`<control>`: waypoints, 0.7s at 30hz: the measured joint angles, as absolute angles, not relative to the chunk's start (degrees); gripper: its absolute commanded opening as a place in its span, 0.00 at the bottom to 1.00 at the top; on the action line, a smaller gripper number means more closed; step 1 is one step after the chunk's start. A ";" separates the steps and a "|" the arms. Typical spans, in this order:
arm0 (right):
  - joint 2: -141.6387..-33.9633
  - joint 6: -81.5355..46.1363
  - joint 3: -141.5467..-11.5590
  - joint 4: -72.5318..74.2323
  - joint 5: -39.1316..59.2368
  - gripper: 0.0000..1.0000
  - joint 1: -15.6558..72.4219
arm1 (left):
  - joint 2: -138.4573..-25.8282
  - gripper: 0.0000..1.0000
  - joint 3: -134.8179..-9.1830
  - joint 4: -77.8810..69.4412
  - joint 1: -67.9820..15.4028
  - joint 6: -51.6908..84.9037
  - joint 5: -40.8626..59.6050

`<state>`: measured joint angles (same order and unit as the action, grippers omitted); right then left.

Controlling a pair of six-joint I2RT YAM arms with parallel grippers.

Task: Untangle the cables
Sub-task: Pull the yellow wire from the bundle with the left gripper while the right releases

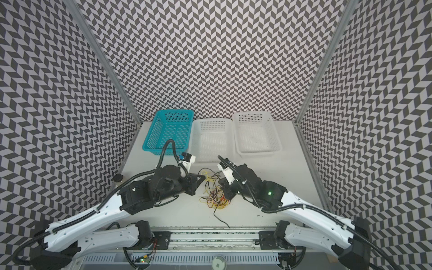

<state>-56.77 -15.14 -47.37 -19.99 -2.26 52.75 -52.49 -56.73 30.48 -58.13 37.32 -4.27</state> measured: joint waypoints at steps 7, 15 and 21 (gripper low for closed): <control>-56.53 -19.05 -42.13 -23.11 -6.92 0.00 46.83 | -44.40 0.00 -64.58 42.06 -54.72 37.65 -9.76; -57.17 -20.47 -39.59 -24.03 -1.80 0.29 42.11 | -40.62 0.00 -73.17 47.64 -53.12 37.32 -9.54; -54.57 -17.45 -44.60 -24.49 3.46 0.51 42.11 | -44.31 0.00 -72.77 45.54 -53.12 36.01 -1.87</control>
<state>-54.57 -17.45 -44.60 -24.49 3.46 42.11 -44.31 -72.77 45.54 -53.12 36.01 -1.87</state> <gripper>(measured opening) 0.459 0.048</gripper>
